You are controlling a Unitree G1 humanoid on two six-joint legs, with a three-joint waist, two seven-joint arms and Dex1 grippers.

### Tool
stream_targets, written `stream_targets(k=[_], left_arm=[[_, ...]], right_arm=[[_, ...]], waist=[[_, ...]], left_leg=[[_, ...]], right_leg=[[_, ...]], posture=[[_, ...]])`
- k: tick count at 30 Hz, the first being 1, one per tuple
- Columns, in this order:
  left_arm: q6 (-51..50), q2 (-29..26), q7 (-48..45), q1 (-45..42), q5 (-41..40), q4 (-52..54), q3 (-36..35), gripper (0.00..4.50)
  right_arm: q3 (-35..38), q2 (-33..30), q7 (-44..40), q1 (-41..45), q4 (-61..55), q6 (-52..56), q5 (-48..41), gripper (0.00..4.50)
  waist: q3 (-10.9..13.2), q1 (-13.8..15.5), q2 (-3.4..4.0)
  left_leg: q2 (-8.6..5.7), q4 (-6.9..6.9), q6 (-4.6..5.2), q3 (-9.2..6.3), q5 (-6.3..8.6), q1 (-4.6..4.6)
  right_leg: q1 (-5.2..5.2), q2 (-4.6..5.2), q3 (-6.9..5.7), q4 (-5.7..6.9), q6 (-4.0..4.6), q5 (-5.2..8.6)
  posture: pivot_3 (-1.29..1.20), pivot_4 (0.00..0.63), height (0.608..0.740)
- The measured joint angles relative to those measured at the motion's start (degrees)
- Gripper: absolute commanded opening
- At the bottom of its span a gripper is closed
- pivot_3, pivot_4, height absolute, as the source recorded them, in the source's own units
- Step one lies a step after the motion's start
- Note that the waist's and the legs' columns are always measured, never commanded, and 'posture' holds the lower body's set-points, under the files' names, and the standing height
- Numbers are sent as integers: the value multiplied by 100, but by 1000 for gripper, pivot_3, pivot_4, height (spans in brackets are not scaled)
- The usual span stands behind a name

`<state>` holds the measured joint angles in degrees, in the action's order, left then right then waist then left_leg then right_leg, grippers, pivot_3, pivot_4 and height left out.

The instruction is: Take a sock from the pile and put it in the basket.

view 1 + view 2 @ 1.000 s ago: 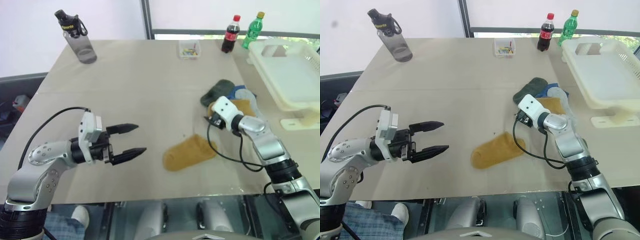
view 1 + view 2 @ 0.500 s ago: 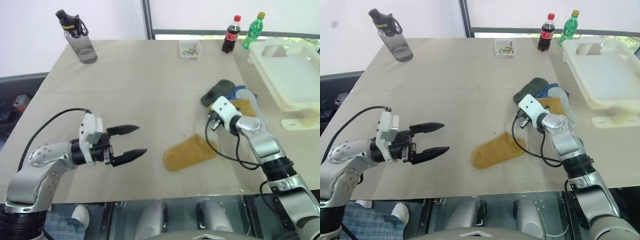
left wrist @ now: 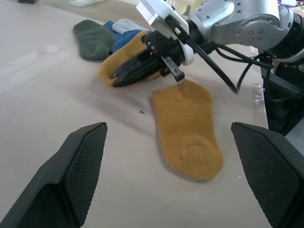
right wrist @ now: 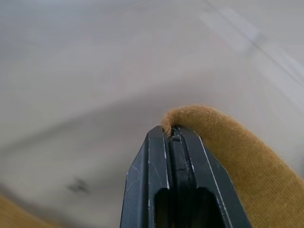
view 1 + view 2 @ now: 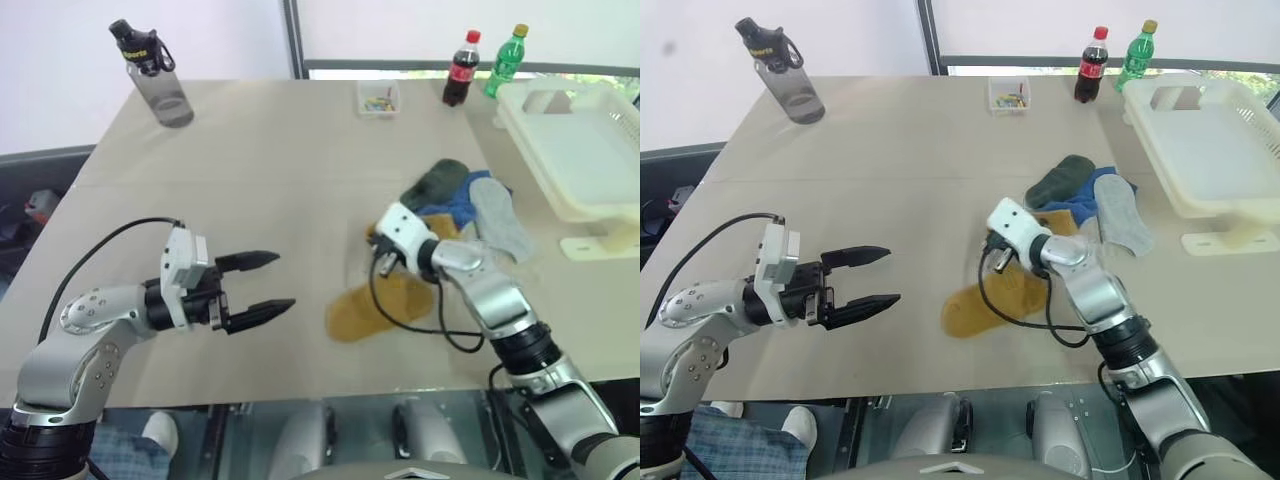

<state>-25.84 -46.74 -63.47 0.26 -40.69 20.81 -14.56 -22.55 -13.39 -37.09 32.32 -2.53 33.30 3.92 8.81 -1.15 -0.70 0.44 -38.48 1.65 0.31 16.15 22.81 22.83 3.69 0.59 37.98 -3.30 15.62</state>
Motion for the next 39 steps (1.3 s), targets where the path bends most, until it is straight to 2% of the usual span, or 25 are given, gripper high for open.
stream_targets(k=[4, 12, 13, 14, 19, 23, 26, 30, 33, 39], left_arm=[[3, 1, 11, 64, 0, 8, -11, 4500], [7, 1, 91, 238, -1, 103, -103, 4500], [7, 1, 110, 241, -2, 121, -103, 4500], [7, 1, 119, 242, -2, 124, -104, 4500], [7, 1, 130, 296, -3, 133, -123, 4500], [7, 1, 153, 296, -1, 134, -133, 4500], [6, 25, 362, 206, 56, 130, -122, 4500], [-175, 112, 1045, -139, 525, -66, 99, 4500], [-303, 377, 1354, -239, 596, -126, 306, 4500], [-522, 627, 1721, -569, 905, -472, 684, 4500]], right_arm=[[-362, 418, -54, 199, 177, -70, 0, 23], [-545, 872, -121, 442, 709, -264, -5, 23], [-566, 958, -125, 485, 768, -284, -12, 634], [-570, 1000, -128, 504, 784, -293, -21, 959], [-569, 1163, -115, 537, 799, -350, -92, 3316], [-433, 1069, -113, 537, 626, -245, -177, 3316], [-99, 731, -150, 536, 157, -12, -300, 3316], [302, 203, -221, 427, -385, 404, -473, 3316], [636, -199, -183, 224, -676, 981, -615, 3316], [1121, -422, 72, -178, -806, 1909, -895, 3316]], waist=[[0, -38, 0], [0, -97, -1], [0, -113, 0], [0, -124, -1], [0, -117, -1], [0, -109, 0], [0, -92, -1], [-1, -77, -1], [-1, -93, -2], [-1, -107, -2]], left_leg=[[0, 0, -1, -1, -1, 0], [-1, -1, -4, -3, -2, 0], [-1, -1, -5, -4, -3, 0], [0, -1, -6, -3, -3, -2], [-1, 0, -7, -5, -4, -2], [-2, 0, -8, -6, -4, -2], [-2, 0, -7, -8, -4, -1], [-5, 0, -3, -11, -1, -1], [-6, 2, -4, -7, -1, 2], [-3, 1, 12, -5, 7, -2]], right_leg=[[0, 0, -2, 0, 0, 0], [0, 1, -1, 2, 0, 0], [1, 0, -1, 3, 0, 0], [1, -1, -1, 4, 0, 0], [0, 2, -2, 3, 0, 0], [0, 5, -3, 3, 0, 0], [0, 8, -5, 2, 0, 0], [-1, 5, -7, 4, 0, 0], [-1, 7, -3, 1, 0, 0], [0, 3, 0, 8, 0, 0]], posture=[[0, 150, 740], [0, 150, 740], [0, 150, 740], [0, 150, 740], [0, 150, 740], [0, 150, 740], [0, 150, 740], [0, 150, 740], [0, 150, 740], [0, 150, 740]])
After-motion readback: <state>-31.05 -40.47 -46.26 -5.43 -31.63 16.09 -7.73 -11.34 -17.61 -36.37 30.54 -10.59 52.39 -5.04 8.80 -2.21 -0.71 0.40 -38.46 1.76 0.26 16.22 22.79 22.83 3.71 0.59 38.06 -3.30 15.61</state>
